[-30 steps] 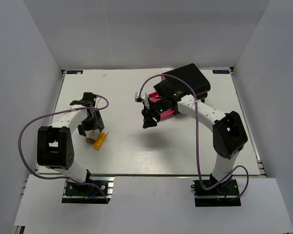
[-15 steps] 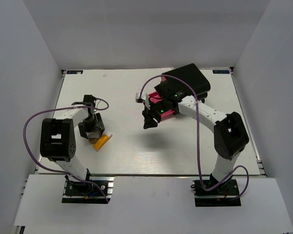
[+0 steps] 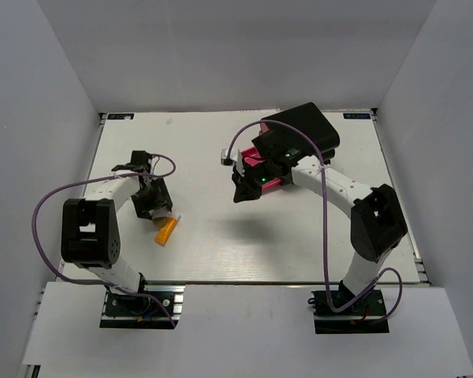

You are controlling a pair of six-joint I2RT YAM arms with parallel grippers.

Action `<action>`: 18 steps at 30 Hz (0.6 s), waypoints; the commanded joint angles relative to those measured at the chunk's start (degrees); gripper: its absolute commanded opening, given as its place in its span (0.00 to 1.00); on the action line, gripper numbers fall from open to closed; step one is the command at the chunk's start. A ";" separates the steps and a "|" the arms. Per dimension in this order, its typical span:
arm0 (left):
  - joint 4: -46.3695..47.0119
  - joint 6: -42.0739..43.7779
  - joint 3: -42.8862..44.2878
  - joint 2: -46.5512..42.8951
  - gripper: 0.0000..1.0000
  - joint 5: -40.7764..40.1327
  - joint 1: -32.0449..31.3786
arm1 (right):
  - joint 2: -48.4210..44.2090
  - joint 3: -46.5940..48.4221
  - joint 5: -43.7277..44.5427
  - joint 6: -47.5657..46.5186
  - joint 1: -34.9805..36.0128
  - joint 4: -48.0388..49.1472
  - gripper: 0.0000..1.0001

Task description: Organize the makeup

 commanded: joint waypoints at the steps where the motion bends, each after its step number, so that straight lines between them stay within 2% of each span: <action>1: 4.71 -1.60 3.55 -7.91 0.16 12.37 -0.66 | -4.63 0.00 1.03 0.55 -0.52 1.09 0.10; 2: 7.25 -2.38 4.09 -8.28 0.14 15.18 -1.27 | -4.99 -0.17 1.99 0.99 -0.44 1.62 0.04; 3: 8.75 -3.17 4.35 -8.80 0.12 21.39 -1.28 | -6.12 -0.35 2.61 1.43 -0.79 2.06 0.00; 7: 17.79 -9.14 6.19 -8.99 0.09 31.71 -3.03 | -11.21 -3.06 9.18 5.81 -2.02 9.07 0.00; 9: 20.88 -11.17 7.07 -8.20 0.08 32.78 -3.03 | -13.49 -4.47 12.62 7.49 -2.72 12.68 0.00; 13: 30.71 -18.45 10.15 -3.37 0.06 38.66 -7.41 | -17.29 -6.15 22.02 11.01 -4.30 19.37 0.00; 18: 37.23 -25.14 17.00 6.29 0.04 38.94 -13.83 | -19.67 -5.80 31.08 13.30 -6.77 23.15 0.00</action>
